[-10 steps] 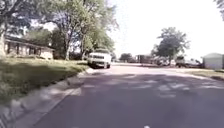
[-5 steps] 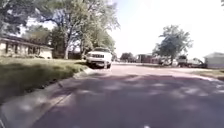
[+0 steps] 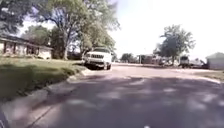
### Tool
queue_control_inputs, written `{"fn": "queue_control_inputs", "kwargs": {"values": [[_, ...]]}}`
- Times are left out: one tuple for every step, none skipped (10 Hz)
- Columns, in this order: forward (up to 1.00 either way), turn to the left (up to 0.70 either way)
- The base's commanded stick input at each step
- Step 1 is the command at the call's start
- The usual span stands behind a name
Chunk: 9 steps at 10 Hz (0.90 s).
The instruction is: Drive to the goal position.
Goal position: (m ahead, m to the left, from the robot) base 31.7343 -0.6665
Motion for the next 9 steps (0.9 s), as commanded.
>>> {"fn": "queue_control_inputs", "kwargs": {"values": [[1.0,0.0],[1.0,0.0],[1.0,0.0],[1.0,0.0],[1.0,0.0],[1.0,0.0],[1.0,0.0],[1.0,0.0],[1.0,0.0]]}}
